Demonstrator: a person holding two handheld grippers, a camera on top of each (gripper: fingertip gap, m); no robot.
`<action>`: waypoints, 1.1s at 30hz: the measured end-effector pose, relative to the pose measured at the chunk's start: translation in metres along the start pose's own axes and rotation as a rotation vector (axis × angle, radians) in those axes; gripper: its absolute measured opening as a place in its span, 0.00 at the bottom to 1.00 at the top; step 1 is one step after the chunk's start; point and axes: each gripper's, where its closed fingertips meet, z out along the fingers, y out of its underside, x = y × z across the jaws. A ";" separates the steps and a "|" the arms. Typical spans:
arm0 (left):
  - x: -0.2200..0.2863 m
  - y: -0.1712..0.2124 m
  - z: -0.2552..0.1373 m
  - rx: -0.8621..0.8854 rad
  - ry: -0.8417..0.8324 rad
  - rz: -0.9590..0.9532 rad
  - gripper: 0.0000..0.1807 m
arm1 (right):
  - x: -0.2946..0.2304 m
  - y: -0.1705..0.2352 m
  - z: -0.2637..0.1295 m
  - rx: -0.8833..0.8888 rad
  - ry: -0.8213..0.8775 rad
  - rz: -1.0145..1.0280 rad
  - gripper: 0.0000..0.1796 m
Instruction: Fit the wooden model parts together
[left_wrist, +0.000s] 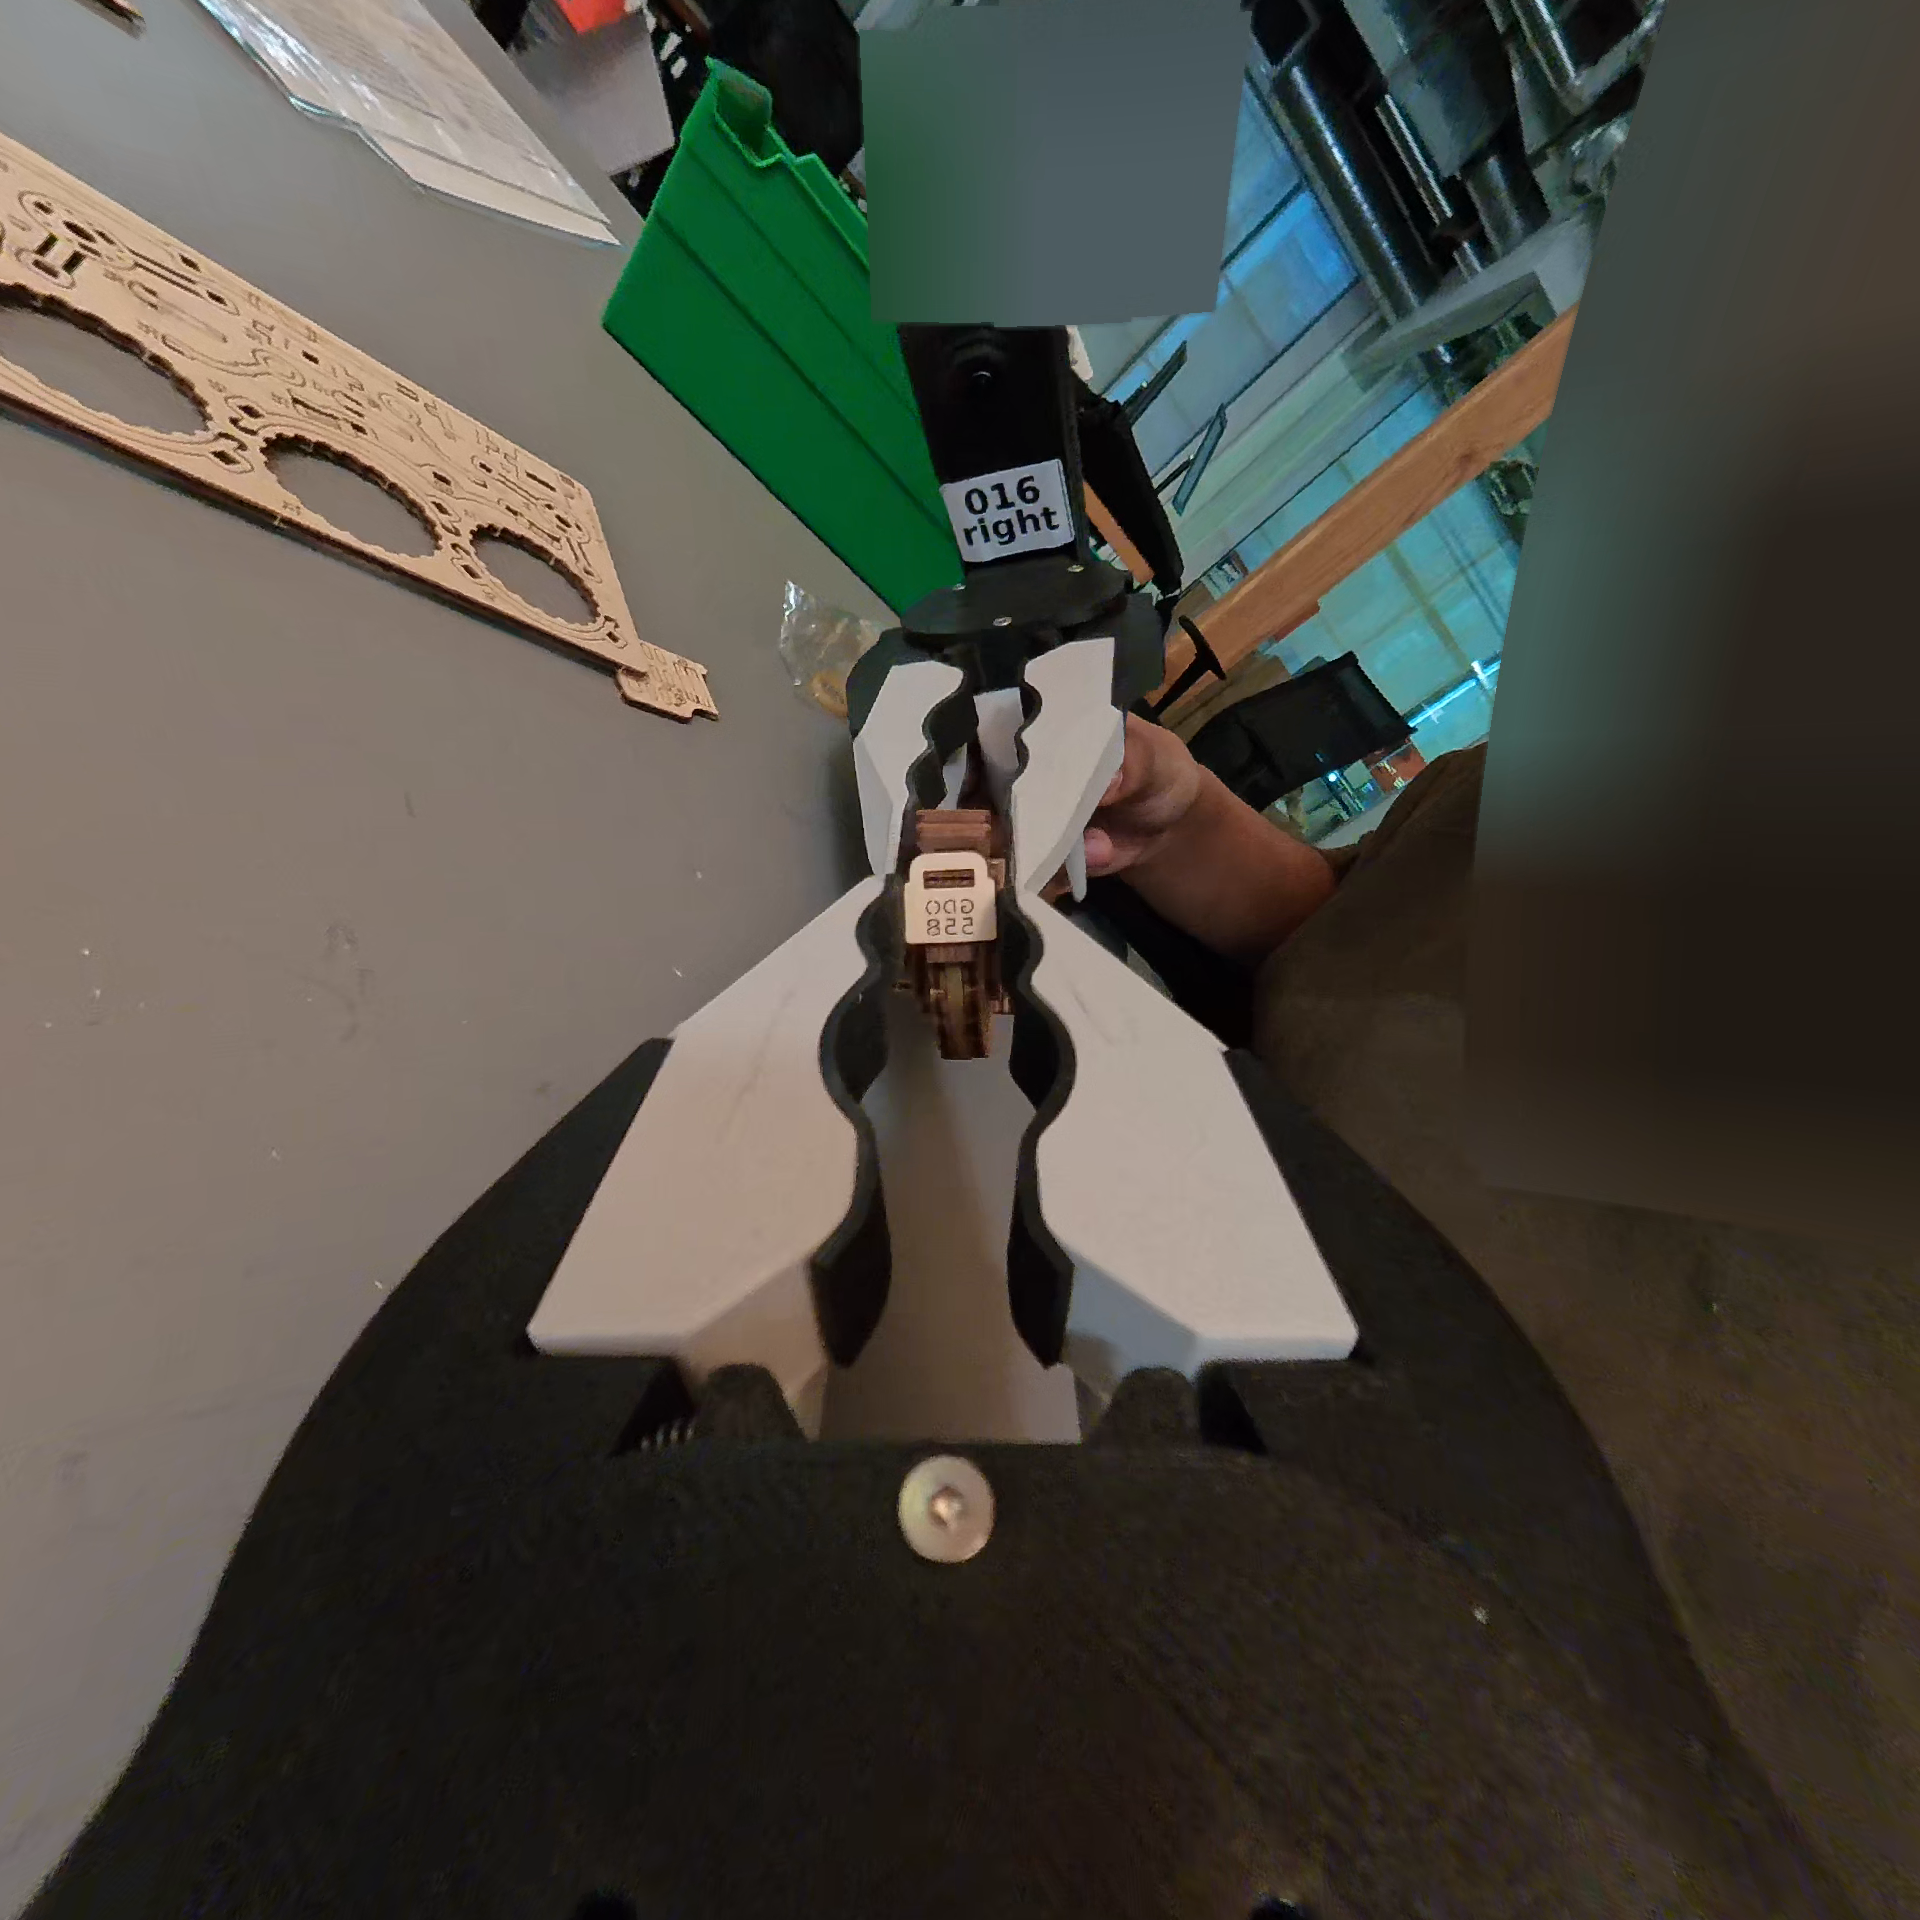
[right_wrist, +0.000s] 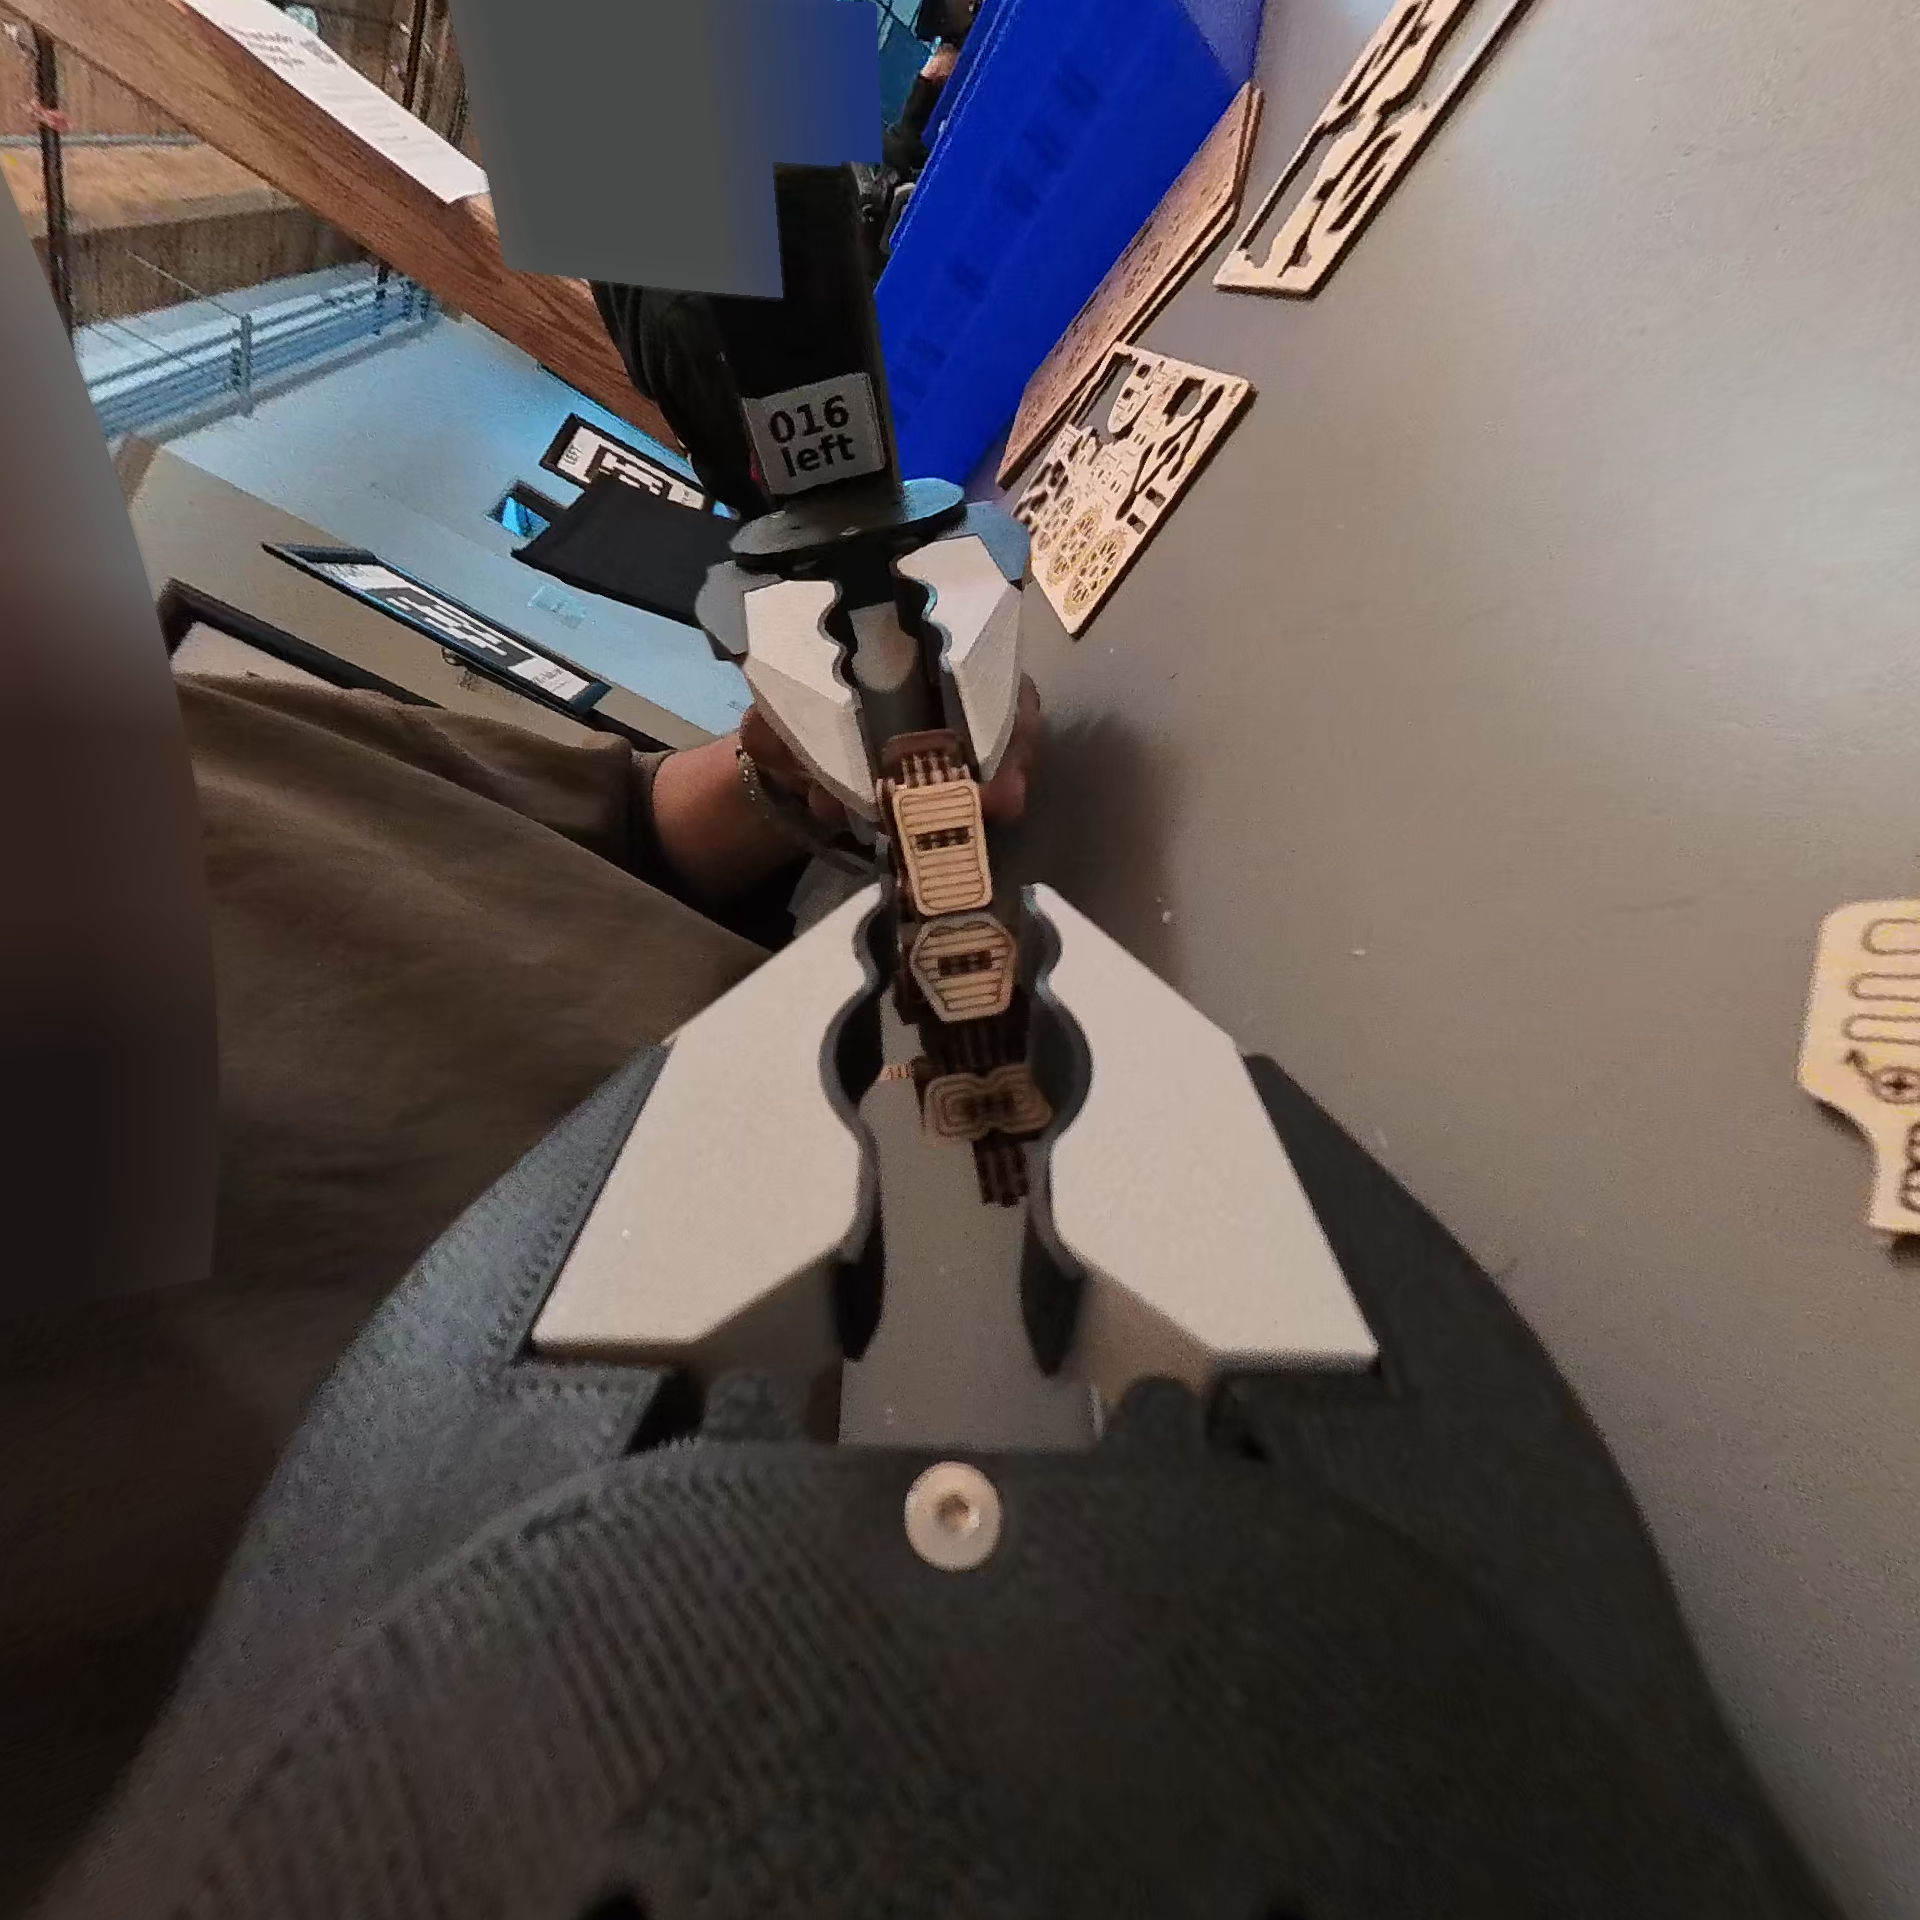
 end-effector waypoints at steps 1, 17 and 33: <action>0.001 0.000 0.000 0.004 0.005 0.003 0.08 | -0.001 0.000 0.000 0.000 0.003 -0.017 0.11; 0.000 -0.001 0.000 0.002 -0.013 0.025 0.09 | 0.000 -0.005 -0.002 -0.001 0.135 -0.257 0.11; 0.003 -0.002 -0.003 0.006 -0.021 0.093 0.08 | -0.004 -0.006 0.000 -0.007 0.163 -0.342 0.12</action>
